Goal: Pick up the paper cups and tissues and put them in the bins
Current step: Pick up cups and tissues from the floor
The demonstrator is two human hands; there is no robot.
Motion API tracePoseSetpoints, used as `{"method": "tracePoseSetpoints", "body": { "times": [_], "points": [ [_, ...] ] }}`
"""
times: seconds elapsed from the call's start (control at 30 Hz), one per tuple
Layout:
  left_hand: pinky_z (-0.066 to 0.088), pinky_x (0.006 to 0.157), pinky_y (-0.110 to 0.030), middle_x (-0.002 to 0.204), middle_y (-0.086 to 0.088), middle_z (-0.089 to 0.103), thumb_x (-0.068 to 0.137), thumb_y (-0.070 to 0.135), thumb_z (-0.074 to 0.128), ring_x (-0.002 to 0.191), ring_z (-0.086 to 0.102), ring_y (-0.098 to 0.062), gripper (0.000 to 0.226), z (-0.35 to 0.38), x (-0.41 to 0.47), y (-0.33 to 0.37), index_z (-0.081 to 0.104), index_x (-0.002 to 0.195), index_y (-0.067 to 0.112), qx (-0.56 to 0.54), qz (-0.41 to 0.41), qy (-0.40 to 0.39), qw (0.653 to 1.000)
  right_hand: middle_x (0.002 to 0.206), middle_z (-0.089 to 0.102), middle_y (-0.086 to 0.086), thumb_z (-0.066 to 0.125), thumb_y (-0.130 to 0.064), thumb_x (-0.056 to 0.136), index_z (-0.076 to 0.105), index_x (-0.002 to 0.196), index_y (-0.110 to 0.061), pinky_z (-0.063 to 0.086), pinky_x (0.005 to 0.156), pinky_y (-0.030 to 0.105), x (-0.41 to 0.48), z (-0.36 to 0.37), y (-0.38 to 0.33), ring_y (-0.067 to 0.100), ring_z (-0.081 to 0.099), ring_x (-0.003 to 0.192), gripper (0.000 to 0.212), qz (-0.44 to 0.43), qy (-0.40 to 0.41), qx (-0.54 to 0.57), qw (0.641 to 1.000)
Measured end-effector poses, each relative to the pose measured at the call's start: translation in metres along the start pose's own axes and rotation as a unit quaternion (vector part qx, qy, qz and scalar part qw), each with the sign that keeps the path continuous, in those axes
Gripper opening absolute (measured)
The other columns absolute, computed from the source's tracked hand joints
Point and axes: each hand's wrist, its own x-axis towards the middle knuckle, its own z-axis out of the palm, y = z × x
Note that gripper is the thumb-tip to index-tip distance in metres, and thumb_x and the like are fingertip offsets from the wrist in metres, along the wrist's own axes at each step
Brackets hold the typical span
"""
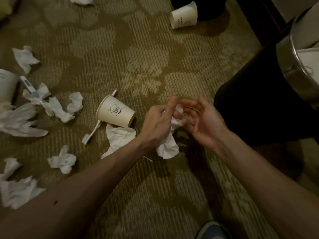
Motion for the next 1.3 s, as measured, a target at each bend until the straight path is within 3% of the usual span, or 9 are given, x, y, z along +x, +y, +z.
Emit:
{"method": "tracePoseSetpoints", "body": {
  "times": [0.17,0.27,0.37,0.53,0.67,0.77,0.97,1.13,1.3],
  "points": [
    [0.051,0.059,-0.035,0.069,-0.021,0.068,0.095,0.053,0.050,0.059,0.062,-0.023,0.059,-0.016,-0.032,0.023,0.069,0.078,-0.001,-0.070,0.029,0.034,0.997,0.076,0.067,-0.002,0.037,-0.064,0.096,0.067,0.093,-0.018,0.039,0.043,0.021,-0.028,0.004,0.029,0.006,0.053,0.049,0.055,0.007,0.044,-0.118,0.992],
    [0.050,0.050,-0.028,0.068,-0.022,0.062,0.100,0.039,0.052,0.055,0.061,-0.020,0.053,-0.024,-0.049,0.030,0.060,0.081,-0.010,-0.104,0.049,0.091,0.989,0.103,0.074,0.008,0.033,-0.072,0.092,0.064,0.116,-0.014,0.055,0.081,0.040,-0.052,0.022,0.058,0.021,0.072,0.092,0.070,0.114,-0.053,-0.043,0.991],
    [0.048,0.052,-0.033,0.064,-0.009,0.056,0.101,0.030,0.054,0.058,0.056,-0.018,0.039,-0.027,-0.072,0.025,0.056,0.072,0.004,-0.014,0.096,0.135,0.986,0.126,0.065,0.016,0.028,-0.072,0.093,0.056,0.134,-0.011,0.045,0.105,0.047,-0.062,0.040,0.065,0.030,0.062,0.118,0.078,0.145,-0.137,0.047,0.979],
    [0.047,0.071,-0.023,0.087,0.014,0.059,0.099,0.027,0.047,0.084,0.058,-0.003,0.005,-0.029,-0.112,0.004,0.051,0.102,0.027,0.096,0.123,0.149,0.976,0.116,0.070,0.016,0.032,-0.050,0.103,0.062,0.126,-0.007,0.054,0.088,0.037,-0.062,0.065,0.074,0.025,0.068,0.107,0.057,0.147,-0.074,-0.003,0.986],
    [0.040,0.092,-0.027,0.109,0.010,0.056,0.098,0.036,0.035,0.108,0.047,-0.001,0.031,-0.026,-0.136,-0.016,0.060,0.114,0.027,0.155,0.119,0.184,0.963,0.105,0.072,0.015,0.054,-0.011,0.094,0.070,0.111,-0.003,0.058,0.071,0.032,-0.067,0.063,0.099,0.022,0.071,0.090,0.024,0.163,-0.044,-0.017,0.986],
    [0.040,0.103,-0.038,0.125,0.002,0.061,0.098,0.045,0.033,0.120,0.050,-0.006,0.049,-0.027,-0.148,-0.027,0.066,0.123,0.018,0.181,0.155,0.170,0.956,0.090,0.074,0.014,0.050,-0.015,0.095,0.075,0.091,-0.003,0.054,0.073,0.035,-0.072,0.060,0.108,0.022,0.074,0.077,0.028,0.196,-0.064,0.042,0.978],
    [0.050,0.087,-0.046,0.114,-0.010,0.070,0.101,0.049,0.034,0.105,0.065,-0.022,0.057,-0.051,-0.142,-0.035,0.063,0.130,0.011,0.182,0.219,0.165,0.944,0.147,0.043,0.019,0.031,-0.060,0.098,0.041,0.145,0.000,0.032,0.117,0.041,-0.073,0.079,0.109,0.031,0.044,0.136,0.077,0.224,-0.137,0.011,0.965],
    [0.042,0.059,-0.023,0.065,0.014,0.056,0.098,0.036,0.044,0.063,0.054,0.000,0.031,-0.078,-0.118,-0.033,0.061,0.074,0.024,0.168,0.190,0.214,0.943,0.134,0.060,0.014,0.016,-0.074,0.092,0.053,0.136,-0.010,0.035,0.113,0.043,-0.064,0.086,0.111,0.028,0.053,0.129,0.086,0.241,-0.198,0.016,0.950],
    [0.041,0.054,-0.008,0.071,0.011,0.068,0.100,0.037,0.053,0.065,0.064,0.002,0.026,-0.115,-0.086,-0.037,0.068,0.082,0.025,0.077,0.024,0.256,0.963,0.115,0.070,0.017,0.020,-0.067,0.096,0.058,0.124,-0.003,0.055,0.092,0.039,-0.042,0.106,0.092,0.026,0.068,0.106,0.079,0.184,-0.204,-0.223,0.935]
  ]
}}
